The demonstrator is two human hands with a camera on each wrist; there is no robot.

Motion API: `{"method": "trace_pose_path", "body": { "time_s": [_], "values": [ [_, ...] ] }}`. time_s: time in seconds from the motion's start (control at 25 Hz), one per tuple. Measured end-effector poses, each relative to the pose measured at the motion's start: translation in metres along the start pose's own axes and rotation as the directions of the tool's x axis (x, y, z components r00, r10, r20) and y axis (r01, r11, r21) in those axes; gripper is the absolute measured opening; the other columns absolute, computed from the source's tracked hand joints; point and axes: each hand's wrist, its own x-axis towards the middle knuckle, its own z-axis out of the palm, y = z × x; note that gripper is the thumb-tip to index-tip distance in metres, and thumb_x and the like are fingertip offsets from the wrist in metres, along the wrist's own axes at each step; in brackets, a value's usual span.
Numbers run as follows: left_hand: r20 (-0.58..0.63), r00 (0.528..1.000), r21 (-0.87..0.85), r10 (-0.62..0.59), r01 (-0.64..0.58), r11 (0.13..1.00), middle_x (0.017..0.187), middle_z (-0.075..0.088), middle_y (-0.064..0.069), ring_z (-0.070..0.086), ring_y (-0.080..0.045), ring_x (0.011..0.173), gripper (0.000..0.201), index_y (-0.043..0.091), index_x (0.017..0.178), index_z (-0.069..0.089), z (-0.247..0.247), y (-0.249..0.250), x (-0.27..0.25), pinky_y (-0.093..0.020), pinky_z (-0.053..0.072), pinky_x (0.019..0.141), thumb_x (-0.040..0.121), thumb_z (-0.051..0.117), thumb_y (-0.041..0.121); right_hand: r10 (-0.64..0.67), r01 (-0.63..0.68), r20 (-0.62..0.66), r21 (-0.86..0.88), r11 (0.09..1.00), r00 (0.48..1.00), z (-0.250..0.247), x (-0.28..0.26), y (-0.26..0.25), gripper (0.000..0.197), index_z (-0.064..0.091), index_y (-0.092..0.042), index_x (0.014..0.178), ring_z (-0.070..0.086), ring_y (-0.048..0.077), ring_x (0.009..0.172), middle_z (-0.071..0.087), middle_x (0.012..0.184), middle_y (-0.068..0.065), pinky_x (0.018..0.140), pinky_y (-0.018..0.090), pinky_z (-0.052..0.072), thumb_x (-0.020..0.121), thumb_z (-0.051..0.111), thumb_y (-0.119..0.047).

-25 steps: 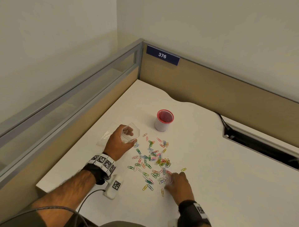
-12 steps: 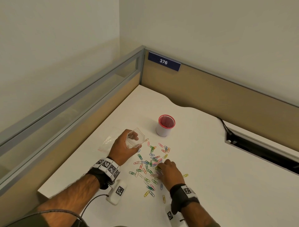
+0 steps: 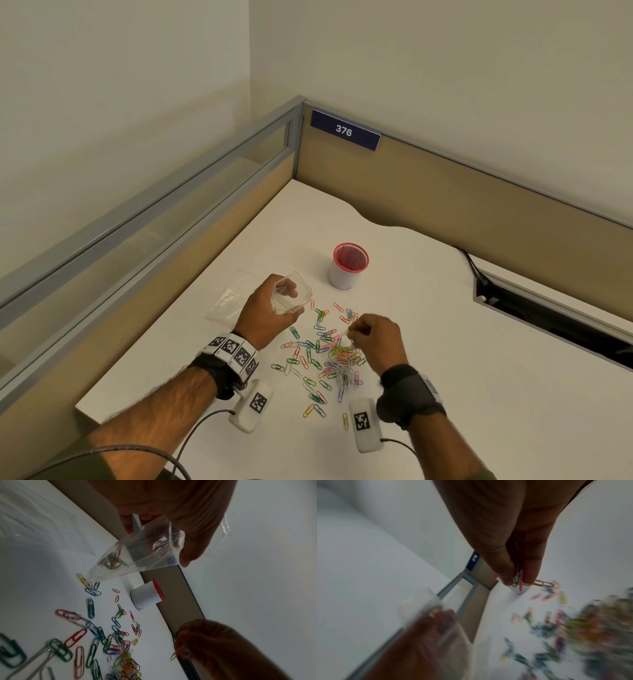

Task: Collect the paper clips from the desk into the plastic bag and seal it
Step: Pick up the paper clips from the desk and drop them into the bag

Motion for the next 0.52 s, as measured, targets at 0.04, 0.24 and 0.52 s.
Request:
{"method": "trace_pose_path", "body": {
  "time_s": [0.04,0.24,0.52],
  "values": [
    [0.004,1.000,-0.004,-0.002,0.002,1.000,0.102,0.067,0.005,0.061,-0.007,0.106,0.040,0.019,0.103,0.055,0.002,0.001,0.001,-0.001,0.041,0.083,0.075,0.082,0.011,-0.024,0.026,-0.022,0.083,0.996,0.999,-0.010,-0.001,-0.013,0.006,0.070,-0.012,0.079,0.066,0.016,0.067,0.071,0.076,0.002,0.070,0.028,0.057,0.082,0.071,-0.007],
    [0.025,1.000,-0.007,0.015,-0.014,1.000,0.102,0.067,0.006,0.062,-0.009,0.105,0.041,0.020,0.103,0.055,0.012,0.006,0.003,-0.009,0.045,0.086,0.074,0.083,0.013,-0.156,0.180,-0.106,0.295,0.938,0.982,-0.035,-0.001,-0.081,0.005,0.072,-0.014,0.083,0.067,0.006,0.065,0.071,0.075,-0.002,0.062,0.012,0.053,0.083,0.072,-0.009],
    [0.041,0.999,-0.038,0.028,-0.026,0.999,0.099,0.067,0.012,0.063,0.003,0.095,0.044,0.023,0.109,0.056,0.020,0.014,0.002,-0.020,0.052,0.081,0.075,0.082,0.016,-0.298,0.313,-0.118,0.142,0.939,0.947,-0.012,-0.003,-0.121,0.006,0.070,-0.016,0.090,0.063,0.010,0.081,0.068,0.088,-0.002,0.074,0.022,0.055,0.085,0.069,-0.020]
  ]
}}
